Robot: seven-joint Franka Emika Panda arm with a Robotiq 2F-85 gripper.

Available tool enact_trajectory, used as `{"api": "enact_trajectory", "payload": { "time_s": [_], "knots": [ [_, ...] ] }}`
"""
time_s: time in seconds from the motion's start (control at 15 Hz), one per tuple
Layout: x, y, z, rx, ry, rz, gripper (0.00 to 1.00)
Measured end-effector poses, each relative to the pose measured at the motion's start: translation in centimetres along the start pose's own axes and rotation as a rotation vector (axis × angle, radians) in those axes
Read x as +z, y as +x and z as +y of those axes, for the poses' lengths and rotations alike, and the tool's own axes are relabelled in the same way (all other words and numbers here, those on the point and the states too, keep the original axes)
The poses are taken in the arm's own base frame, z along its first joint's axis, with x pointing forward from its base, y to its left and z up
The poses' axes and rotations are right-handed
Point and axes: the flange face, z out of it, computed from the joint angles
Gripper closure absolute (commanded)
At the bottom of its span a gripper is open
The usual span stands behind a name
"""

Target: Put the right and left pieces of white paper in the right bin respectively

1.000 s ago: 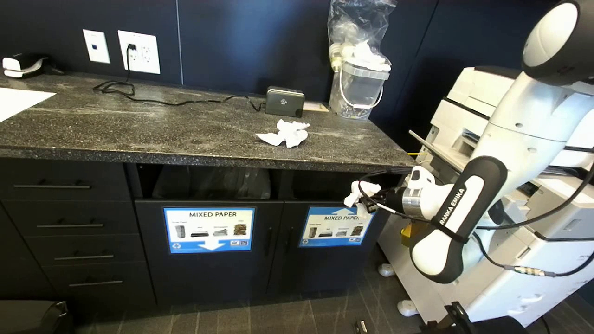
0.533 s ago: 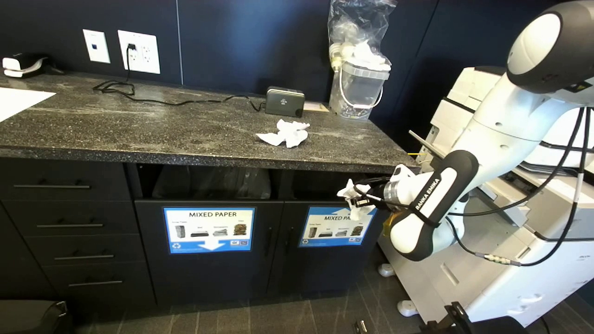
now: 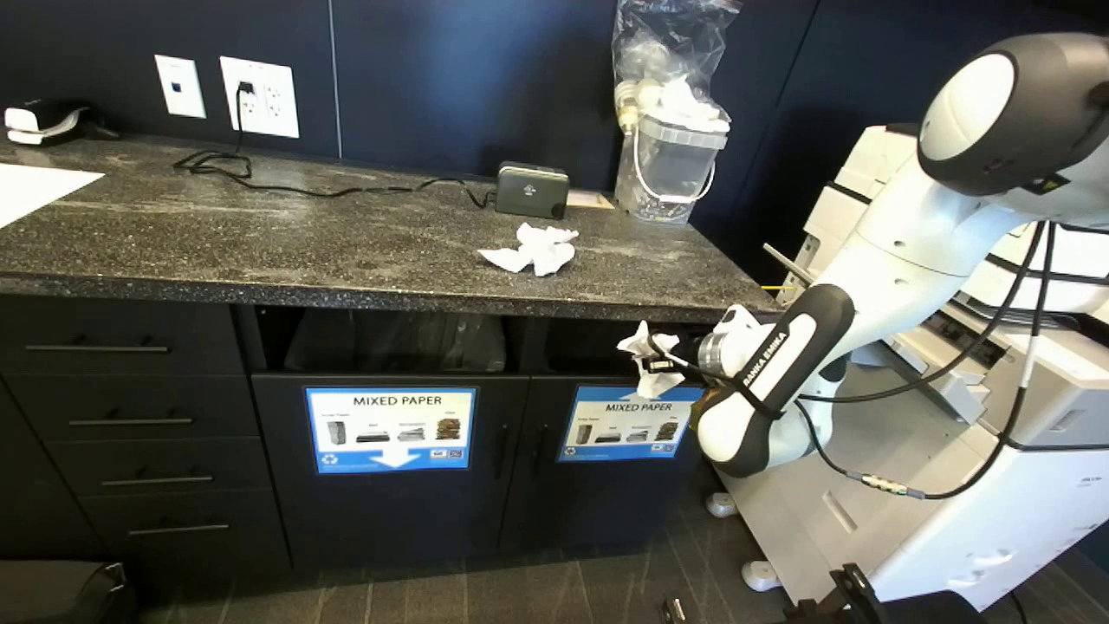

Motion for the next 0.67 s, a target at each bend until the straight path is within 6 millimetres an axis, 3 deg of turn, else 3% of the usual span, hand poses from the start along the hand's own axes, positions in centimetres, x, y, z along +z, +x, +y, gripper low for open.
{"api": "enact_trajectory", "payload": {
  "time_s": [0.67],
  "knots": [
    [4.7,-2.6,0.8,0.11,0.013,0.208,0.9]
  ]
}}
